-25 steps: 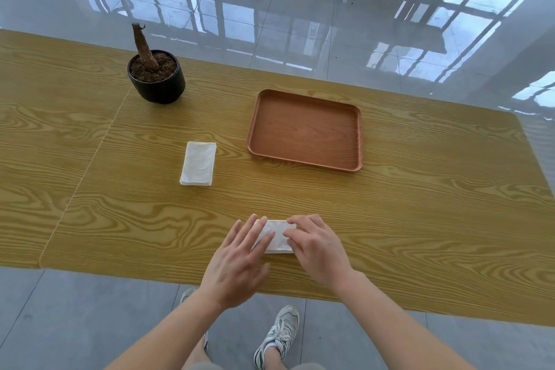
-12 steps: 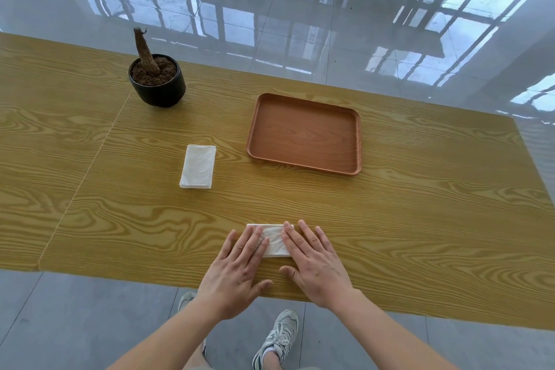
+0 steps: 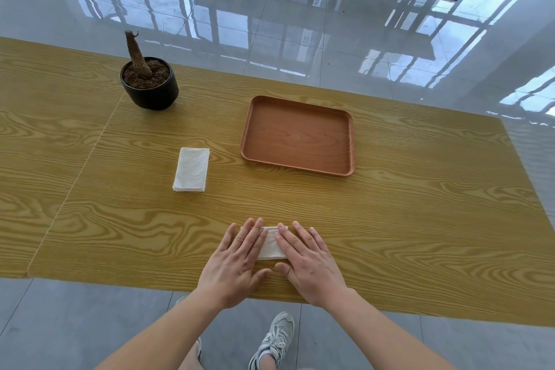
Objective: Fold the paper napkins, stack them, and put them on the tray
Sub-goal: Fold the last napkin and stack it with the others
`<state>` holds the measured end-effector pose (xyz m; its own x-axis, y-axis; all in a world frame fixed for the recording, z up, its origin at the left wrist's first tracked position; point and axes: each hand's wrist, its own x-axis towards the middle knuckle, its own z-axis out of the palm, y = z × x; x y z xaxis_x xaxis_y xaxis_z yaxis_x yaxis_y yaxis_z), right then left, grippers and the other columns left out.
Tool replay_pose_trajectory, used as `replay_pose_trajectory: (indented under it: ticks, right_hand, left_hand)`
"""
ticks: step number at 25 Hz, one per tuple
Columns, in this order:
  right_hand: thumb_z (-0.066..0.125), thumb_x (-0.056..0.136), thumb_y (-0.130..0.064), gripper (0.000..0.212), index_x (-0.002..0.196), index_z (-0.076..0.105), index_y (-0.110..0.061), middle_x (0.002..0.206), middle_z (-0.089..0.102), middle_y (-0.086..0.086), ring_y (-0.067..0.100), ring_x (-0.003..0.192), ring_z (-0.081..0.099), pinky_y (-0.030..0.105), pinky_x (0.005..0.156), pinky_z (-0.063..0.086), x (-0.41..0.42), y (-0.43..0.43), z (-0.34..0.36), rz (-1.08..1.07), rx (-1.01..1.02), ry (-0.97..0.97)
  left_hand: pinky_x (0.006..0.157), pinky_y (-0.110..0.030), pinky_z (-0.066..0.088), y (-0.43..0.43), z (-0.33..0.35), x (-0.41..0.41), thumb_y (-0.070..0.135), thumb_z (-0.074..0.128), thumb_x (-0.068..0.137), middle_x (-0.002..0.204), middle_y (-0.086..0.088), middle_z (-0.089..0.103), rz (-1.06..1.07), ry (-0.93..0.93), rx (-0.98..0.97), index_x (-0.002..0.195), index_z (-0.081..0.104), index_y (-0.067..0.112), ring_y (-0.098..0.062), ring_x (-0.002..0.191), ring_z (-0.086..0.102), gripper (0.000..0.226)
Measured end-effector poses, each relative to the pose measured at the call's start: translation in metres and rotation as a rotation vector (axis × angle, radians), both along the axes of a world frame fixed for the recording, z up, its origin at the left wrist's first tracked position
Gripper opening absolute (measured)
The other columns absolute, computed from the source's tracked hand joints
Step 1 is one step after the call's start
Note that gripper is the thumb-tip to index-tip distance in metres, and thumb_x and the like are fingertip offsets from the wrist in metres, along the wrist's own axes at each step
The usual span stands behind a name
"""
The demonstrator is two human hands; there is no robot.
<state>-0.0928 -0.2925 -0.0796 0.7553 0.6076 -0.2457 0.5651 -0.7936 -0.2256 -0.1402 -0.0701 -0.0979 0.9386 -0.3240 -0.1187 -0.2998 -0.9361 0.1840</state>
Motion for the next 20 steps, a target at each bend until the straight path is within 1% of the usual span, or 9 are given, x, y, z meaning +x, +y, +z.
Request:
replay_pose_trajectory:
  ticks: [2,3,5,6,8,11,15,17,20]
  right_hand:
    - [0.028,0.105,-0.055,0.062,0.159,0.024,-0.026,0.168,0.019,-0.012,0.014,0.156,0.011,0.04,0.126,0.007,0.002,0.004,0.004,-0.062,0.07,0.002]
    - [0.036,0.105,-0.05,0.058,0.157,0.033,-0.023,0.164,0.032,-0.009,0.016,0.152,0.024,0.04,0.124,0.018,0.005,0.006,0.006,-0.096,0.114,-0.024]
    - [0.054,0.102,-0.037,0.05,0.146,0.05,-0.016,0.146,0.055,-0.003,0.02,0.135,0.048,0.043,0.111,0.042,0.012,0.011,0.01,-0.153,0.181,-0.104]
    - [0.06,0.099,-0.032,0.046,0.142,0.055,-0.014,0.138,0.06,-0.002,0.022,0.127,0.053,0.042,0.103,0.047,0.017,0.014,0.012,-0.171,0.19,-0.124]
    - [0.064,0.097,-0.027,0.04,0.134,0.061,-0.012,0.124,0.064,-0.001,0.023,0.115,0.056,0.04,0.094,0.05,0.027,0.02,0.016,-0.168,0.168,-0.115]
    - [0.066,0.095,-0.027,0.028,0.119,0.067,-0.015,0.109,0.063,0.0,0.023,0.101,0.053,0.038,0.089,0.049,0.039,0.025,0.022,-0.11,0.1,-0.097]
    - [0.066,0.094,-0.026,0.009,0.099,0.068,-0.019,0.101,0.058,-0.003,0.018,0.097,0.049,0.032,0.087,0.047,0.046,0.032,0.029,-0.156,0.097,-0.008]
    - [0.065,0.092,-0.022,0.003,0.091,0.066,-0.019,0.096,0.062,-0.004,0.019,0.096,0.054,0.034,0.082,0.051,0.049,0.035,0.034,-0.222,0.109,0.089]
    - [0.07,0.085,-0.021,0.005,0.082,0.066,-0.021,0.083,0.07,-0.006,0.016,0.082,0.064,0.036,0.073,0.056,0.055,0.037,0.043,-0.422,0.154,0.31]
  left_hand:
    - [0.12,-0.048,0.012,0.0,0.001,-0.002,0.066,0.026,0.1,0.168,-0.006,0.008,0.025,-0.023,-0.03,0.159,0.016,0.013,-0.023,0.155,0.007,0.08]
    - [0.12,-0.047,0.014,0.001,0.001,-0.004,0.064,0.027,0.101,0.168,-0.006,0.011,0.047,-0.038,-0.051,0.158,0.02,0.012,-0.023,0.155,0.008,0.077]
    - [0.12,-0.047,0.02,0.003,0.001,-0.012,0.057,0.029,0.103,0.164,-0.009,0.027,0.104,-0.088,-0.107,0.153,0.036,0.01,-0.026,0.153,0.02,0.068]
    - [0.119,-0.046,0.024,0.004,0.001,-0.016,0.052,0.032,0.104,0.158,-0.011,0.038,0.145,-0.119,-0.141,0.147,0.046,0.009,-0.029,0.149,0.03,0.062]
    - [0.114,-0.047,0.035,0.005,0.002,-0.019,0.044,0.038,0.103,0.144,-0.012,0.053,0.251,-0.176,-0.19,0.133,0.059,0.009,-0.033,0.137,0.047,0.051]
    - [0.104,-0.05,0.045,0.0,0.008,-0.013,0.034,0.057,0.096,0.134,-0.013,0.057,0.42,-0.179,-0.193,0.126,0.062,0.01,-0.034,0.127,0.053,0.039]
    - [0.103,-0.049,0.045,-0.004,0.012,-0.009,0.032,0.075,0.084,0.134,-0.013,0.056,0.529,-0.107,-0.266,0.127,0.061,0.012,-0.034,0.128,0.051,0.05]
    - [0.105,-0.048,0.043,-0.004,0.014,-0.01,0.034,0.075,0.084,0.135,-0.012,0.054,0.575,-0.091,-0.296,0.129,0.059,0.013,-0.032,0.13,0.047,0.052]
    - [0.104,-0.045,0.042,-0.005,0.021,-0.01,0.032,0.075,0.084,0.132,-0.007,0.055,0.675,-0.079,-0.383,0.13,0.058,0.014,-0.029,0.127,0.047,0.052]
